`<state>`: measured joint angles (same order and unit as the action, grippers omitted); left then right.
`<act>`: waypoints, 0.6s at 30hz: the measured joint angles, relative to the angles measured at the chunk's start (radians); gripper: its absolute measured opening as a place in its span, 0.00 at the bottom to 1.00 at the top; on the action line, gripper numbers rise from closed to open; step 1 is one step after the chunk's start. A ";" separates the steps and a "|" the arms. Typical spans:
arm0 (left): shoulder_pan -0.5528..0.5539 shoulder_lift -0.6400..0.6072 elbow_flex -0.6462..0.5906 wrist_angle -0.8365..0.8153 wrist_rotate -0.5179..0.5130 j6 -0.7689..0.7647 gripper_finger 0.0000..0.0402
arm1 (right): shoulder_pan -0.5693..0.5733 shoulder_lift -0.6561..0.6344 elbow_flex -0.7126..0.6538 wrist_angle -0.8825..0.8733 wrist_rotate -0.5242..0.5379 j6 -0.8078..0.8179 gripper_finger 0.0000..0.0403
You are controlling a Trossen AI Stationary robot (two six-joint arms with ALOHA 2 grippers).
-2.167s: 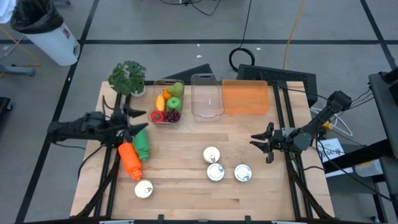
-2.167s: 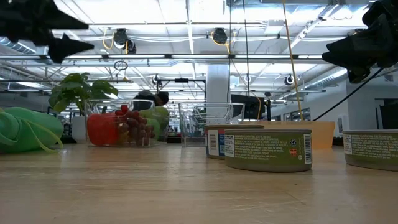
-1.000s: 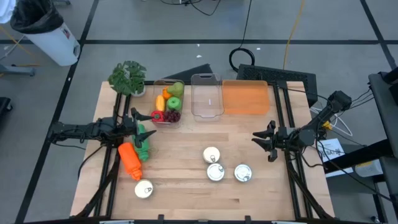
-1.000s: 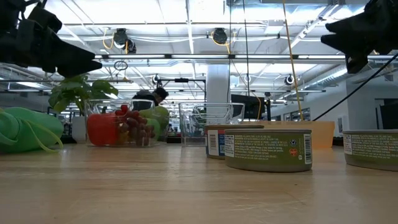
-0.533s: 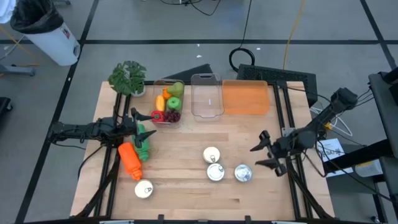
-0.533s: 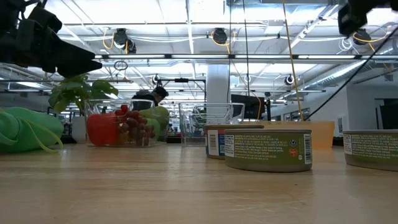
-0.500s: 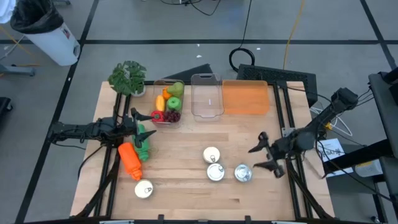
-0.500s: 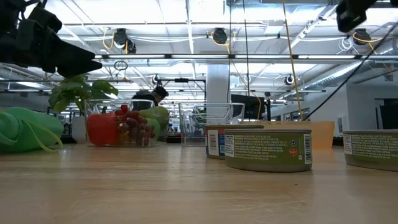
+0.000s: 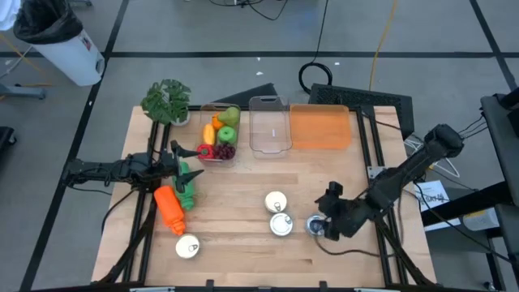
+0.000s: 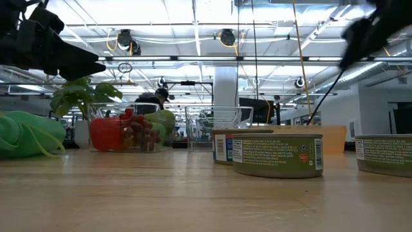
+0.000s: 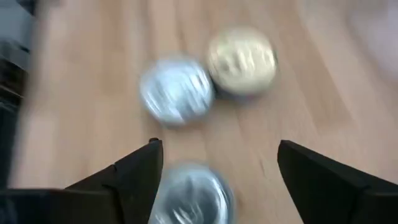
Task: Pick & Place Food Item
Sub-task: Put the right green tuna can into the right transparent bin
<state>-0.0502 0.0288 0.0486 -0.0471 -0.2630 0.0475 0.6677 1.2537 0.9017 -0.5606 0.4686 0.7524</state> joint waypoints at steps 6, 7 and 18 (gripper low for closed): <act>0.000 0.000 0.000 0.000 0.000 0.000 0.81 | -0.027 0.114 -0.060 -0.070 -0.065 0.107 0.71; 0.000 0.000 0.000 0.000 0.000 0.000 0.81 | -0.033 0.127 -0.074 -0.072 -0.079 0.110 0.71; 0.000 0.000 0.000 0.000 0.000 -0.003 0.81 | -0.100 0.149 -0.119 -0.101 -0.104 0.067 0.71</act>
<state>-0.0502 0.0288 0.0483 -0.0475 -0.2630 0.0444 0.5675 1.4032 0.7826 -0.6612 0.3646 0.8190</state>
